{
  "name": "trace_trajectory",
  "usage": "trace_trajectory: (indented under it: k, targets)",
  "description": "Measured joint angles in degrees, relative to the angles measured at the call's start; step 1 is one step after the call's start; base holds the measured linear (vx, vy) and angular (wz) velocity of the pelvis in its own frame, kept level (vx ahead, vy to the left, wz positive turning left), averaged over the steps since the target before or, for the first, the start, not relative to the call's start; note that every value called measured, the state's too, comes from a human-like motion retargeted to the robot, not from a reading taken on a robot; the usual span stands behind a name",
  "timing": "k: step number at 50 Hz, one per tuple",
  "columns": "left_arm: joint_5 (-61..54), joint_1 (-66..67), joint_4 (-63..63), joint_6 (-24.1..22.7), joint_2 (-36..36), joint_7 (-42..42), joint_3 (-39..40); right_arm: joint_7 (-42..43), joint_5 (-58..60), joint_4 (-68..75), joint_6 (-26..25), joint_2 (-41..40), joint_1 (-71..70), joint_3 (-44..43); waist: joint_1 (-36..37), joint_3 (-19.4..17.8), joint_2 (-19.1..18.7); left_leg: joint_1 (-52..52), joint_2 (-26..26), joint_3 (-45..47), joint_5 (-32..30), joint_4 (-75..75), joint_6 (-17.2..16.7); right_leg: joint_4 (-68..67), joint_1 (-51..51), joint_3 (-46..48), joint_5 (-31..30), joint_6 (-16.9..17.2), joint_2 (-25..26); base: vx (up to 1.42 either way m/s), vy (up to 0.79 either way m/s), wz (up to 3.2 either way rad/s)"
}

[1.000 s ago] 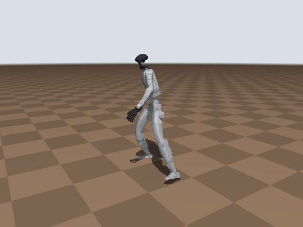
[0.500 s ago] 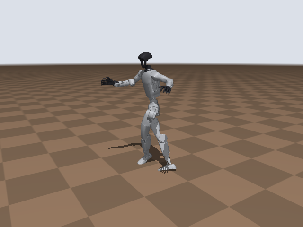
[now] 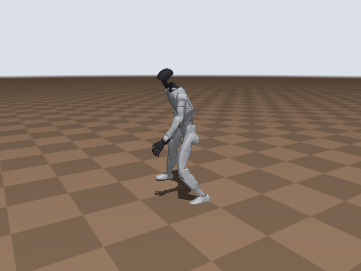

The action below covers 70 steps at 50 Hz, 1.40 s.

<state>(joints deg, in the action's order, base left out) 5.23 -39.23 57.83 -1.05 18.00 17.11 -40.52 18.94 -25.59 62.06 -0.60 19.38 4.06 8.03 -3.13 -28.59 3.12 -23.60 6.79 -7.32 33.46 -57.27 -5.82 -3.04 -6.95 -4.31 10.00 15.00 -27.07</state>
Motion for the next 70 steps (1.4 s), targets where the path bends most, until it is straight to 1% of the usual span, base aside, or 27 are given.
trace_trajectory:
  k: [2, 4, 5, 8, 11, 13, 15, 20, 24, 28, 32, 35, 37, 38, 40, 42, 43, 45, 49, 51, 54, 57, 60, 65, 67, 68, 70]
  targets:
    - [-3.0, -10.5, 4.1, 1.1, -5.8, -3.3, -1.5, -4.8, 0.4, 3.2, -1.2, 0.1, 1.8, 0.4, -0.2, 0.0, -1.4, 0.1, 3.1, -3.8, -1.8, 3.6, -2.4, 1.6, -0.6, 3.0, -2.6, 0.0, 5.0, 0.09, -0.95, 0.94]
    - [-5.5, -17.5, 5.2, 2.4, -10.5, -3.2, 2.4, -7.4, 1.4, 4.7, -1.7, 0.1, 4.5, -0.6, -0.6, 0.9, -0.1, 1.6, 1.3, -4.1, -3.4, 7.9, -1.4, 0.1, -1.0, 5.3, -3.7, -0.2, 2.4, 0.1, -0.65, 0.87]
    - [-7.0, -19.6, 4.4, 2.7, -12.2, -2.0, 5.5, -7.8, 1.9, 4.9, -1.7, 0.1, 6.2, -1.3, -1.0, 1.7, 1.3, 2.8, -0.7, -3.5, -4.4, 10.5, -0.1, -1.2, -1.2, 6.0, -2.7, -0.4, -0.6, 0.13, -0.6, 0.66]
    - [-17.0, -19.2, -5.6, -1.7, -13.5, 7.1, 16.1, -6.5, 3.7, 4.7, -0.7, 1.2, 7.8, -1.3, -1.3, 3.3, -0.4, 8.0, 3.8, -4.1, -7.8, 18.7, -0.2, -9.4, -3.3, 4.5, 4.6, -3.0, 2.5, 0.17, -0.76, 0.04]
    - [-26.7, -11.1, -19.0, -9.5, -11.6, 14.4, 21.1, -5.3, 6.6, 5.1, -0.1, 2.5, 5.8, 1.1, -2.1, 4.6, -1.2, 11.6, 8.4, -4.4, -14.3, 20.0, -1.7, -16.2, -3.8, 2.7, 9.4, -5.2, 7.3, 0.25, -0.83, -0.45]
    - [-28.5, -3.2, -26.7, -11.7, -8.2, 14.5, 23.5, -5.0, 9.7, 5.2, -0.1, 3.3, 2.8, 2.2, -3.6, 6.1, -0.7, 11.0, 9.9, -4.6, -21.6, 17.0, -2.9, -18.2, -3.1, 2.4, 11.3, -8.4, 10.1, 0.25, -0.84, -0.36]
    - [-25.8, 5.1, -31.7, -10.4, -3.8, 11.0, 26.0, -3.5, 12.3, 3.9, 0.5, 3.8, -0.4, 1.7, -5.2, 7.7, 0.2, 8.6, 10.9, -2.2, -26.4, 13.9, -3.1, -18.4, -1.7, 2.5, 12.4, -11.6, 12.0, 0.24, -0.81, -0.12]
    - [-11.0, 18.8, -28.9, -5.4, 3.9, 1.7, 26.0, 2.4, 11.9, -5.9, 5.2, 4.8, -4.5, 0.4, -5.7, 9.6, 1.0, 4.5, 13.2, 18.0, -23.3, 21.1, 1.7, -13.5, 4.0, 5.7, 11.9, -13.2, 15.1, 0.19, -0.75, 0.3]
    - [-7.3, 21.9, -15.8, -2.5, 5.5, 0.0, 23.3, -2.1, 14.0, -12.9, 6.2, 7.9, -9.1, 3.1, -2.6, 7.6, -0.3, 5.0, 7.2, 28.9, -28.9, 35.8, 0.5, -17.4, 5.3, 7.7, 13.5, -14.2, 20.8, 0.12, -0.71, 0.17]
    - [-7.9, 22.4, -3.7, -1.0, 9.1, -2.0, 23.9, -4.7, 18.3, -15.2, 5.5, 17.7, -22.6, 8.5, 1.2, 1.5, -2.1, 4.4, 1.7, 36.3, -33.8, 39.8, -0.4, -29.8, 4.5, 9.4, 18.6, -16.6, 28.1, 0.09, -0.68, -0.28]
    - [1.1, 30.2, 2.8, -1.1, 15.8, -7.3, 29.5, -2.2, 17.7, -21.4, 7.9, 30.5, -37.0, 15.4, 7.4, 1.1, -2.8, -0.6, -1.1, 42.7, -31.1, 31.9, 1.4, -30.7, 7.0, 8.5, 21.0, -17.2, 35.8, 0.2, -0.67, -0.93]
    - [-4.4, 36.1, 4.2, -0.4, 21.4, -4.5, 36.3, 0.8, 12.3, -29.1, 9.0, 37.1, -46.6, 19.6, 17.0, 2.3, 2.5, 1.1, -7.6, 54.3, -31.1, 37.2, 1.3, -22.7, 9.5, 2.9, 14.0, -14.2, 38.2, 0.27, -0.8, -1.8]
    - [-14.0, 41.8, 4.5, -1.5, 23.9, 0.6, 43.1, 4.7, 10.4, -34.1, 9.2, 37.4, -50.6, 21.5, 22.8, 3.1, 8.3, 3.9, -12.6, 62.0, -32.6, 41.6, -0.8, -13.8, 13.1, -1.4, 2.3, -9.6, 38.3, 0.41, -0.89, -1.76]
    - [-19.0, 44.1, 5.0, -2.3, 24.7, 3.1, 46.4, 6.1, 10.2, -36.2, 9.3, 36.8, -51.7, 21.8, 25.5, 4.5, 11.8, 3.8, -14.6, 65.4, -33.4, 41.9, -0.3, -14.3, 11.4, -2.3, -2.4, -5.2, 38.1, 0.5, -0.91, -1.27]
    - [-29.3, 52.4, 5.0, -5.0, 25.0, 6.6, 54.0, 10.4, 11.8, -42.6, 9.2, 33.7, -49.9, 21.2, 26.5, 4.9, 13.9, 9.2, -17.0, 66.7, -37.3, 41.5, -1.6, 4.6, 22.7, -4.6, -15.6, -5.5, 37.6, 0.55, -0.92, -0.59]
    - [-34.1, 57.9, 5.6, -4.6, 23.9, 7.2, 59.2, 10.9, 12.0, -48.6, 10.2, 30.4, -45.8, 18.3, 27.4, 7.6, 13.6, 11.9, -16.2, 63.8, -42.2, 40.3, -0.1, 5.4, 23.9, 0.9, -16.4, -5.3, 36.9, 0.54, -0.83, -0.38]
    - [-33.1, 60.6, 6.1, -3.6, 23.1, 5.8, 61.7, 9.8, 11.2, -52.0, 11.5, 28.2, -42.5, 15.7, 27.3, 9.1, 12.1, 13.1, -14.2, 61.1, -43.1, 38.3, 0.9, 1.7, 23.4, 5.7, -14.4, -4.9, 36.3, 0.52, -0.75, -0.39]
    - [-37.8, 64.9, 6.2, -2.2, 20.4, 7.5, 65.3, 8.8, 9.5, -56.7, 12.2, 23.9, -36.7, 13.4, 27.2, 11.0, 6.8, 17.2, -12.1, 49.9, -44.3, 42.8, 0.0, -3.0, 24.8, 11.7, -10.3, -11.0, 34.8, 0.5, -0.69, -0.51]
    - [-37.7, 65.8, 12.4, 1.7, 11.3, 9.9, 69.1, 5.0, 7.2, -56.1, 11.4, 16.3, -28.9, 11.4, 23.3, 13.9, -4.0, 18.4, -1.0, 39.3, -22.6, 39.6, 2.0, -35.0, 12.1, 17.3, 8.9, -16.8, 25.2, 0.4, -0.59, -0.11]
    - [-40.1, 61.3, 16.5, 2.9, 7.0, 10.7, 66.5, 5.5, 8.6, -51.2, 9.2, 14.4, -27.1, 11.2, 21.1, 11.2, -4.0, 15.0, 0.0, 38.7, -13.8, 33.2, 5.5, -46.9, 3.4, 12.0, 14.7, -16.6, 16.0, 0.14, -0.6, 0.55]
    - [-32.6, 52.5, 17.3, 5.5, 2.0, 4.7, 55.1, 8.1, 9.6, -40.6, 5.8, 10.3, -23.1, 8.4, 15.1, 5.8, -2.6, 4.1, 0.8, 33.7, -7.7, 16.5, 8.4, -47.4, -4.2, 2.1, 14.7, -11.2, 6.8, 0.02, -0.64, 1.83]
    - [-13.6, 46.2, 6.3, 4.8, 0.6, -2.5, 38.6, 9.1, 5.8, -27.8, 3.6, 4.8, -18.2, 4.3, 12.1, 1.4, -2.6, -1.2, 0.8, 29.4, -7.4, 11.6, 6.7, -29.8, -4.5, -0.8, 9.8, -5.6, 0.5, 0.0, -0.67, 1.41]
    - [0.6, 41.6, -11.1, 0.7, 4.9, -3.8, 28.8, 8.8, 1.1, -18.3, 3.8, 0.7, -12.9, 0.3, 10.9, 0.2, -1.6, -3.6, -0.7, 26.0, -8.5, 13.1, 4.9, -7.6, -1.8, 3.9, 4.6, -2.6, -4.3, 0.01, -0.77, 1.1]
    - [-10.7, 36.7, -36.0, -5.8, 9.2, 5.3, 27.5, 14.0, 1.3, -9.3, 5.1, -3.9, -4.1, -4.3, 11.6, 2.1, 0.2, -5.7, 0.0, 21.1, -10.9, 12.3, 2.4, 0.8, 2.2, 7.6, -1.7, -1.8, -4.5, 0.03, -0.75, 0.67]
    - [-28.9, 34.7, -43.1, -11.2, 7.0, 9.2, 28.8, 15.7, -1.0, -4.6, 5.3, -5.0, -4.0, -5.3, 13.1, 2.6, 0.9, -4.5, 1.7, 20.4, -11.3, 13.0, 3.5, -1.4, 1.7, 8.1, 0.2, 0.0, -3.4, 0.05, -0.67, -0.3]
    - [-20.3, 34.7, -43.7, -8.4, 9.6, 6.4, 29.6, 12.8, -0.9, -2.7, 4.7, -4.9, -3.5, -5.3, 13.8, 3.2, 0.3, -3.5, 4.2, 19.8, -11.6, 13.4, 3.8, -3.8, 0.8, 7.3, 1.2, 0.0, -0.8, 0.07, -0.6, -0.62]
    - [-15.7, 34.9, -46.1, -7.0, 10.2, 4.9, 31.3, 9.1, -0.1, 1.1, 2.9, -3.6, -4.2, -4.8, 13.9, 3.8, 0.8, -0.5, 4.6, 20.1, -13.0, 17.2, 5.0, -4.0, 1.0, 6.3, 1.2, -0.5, 0.3, 0.07, -0.46, -0.56]
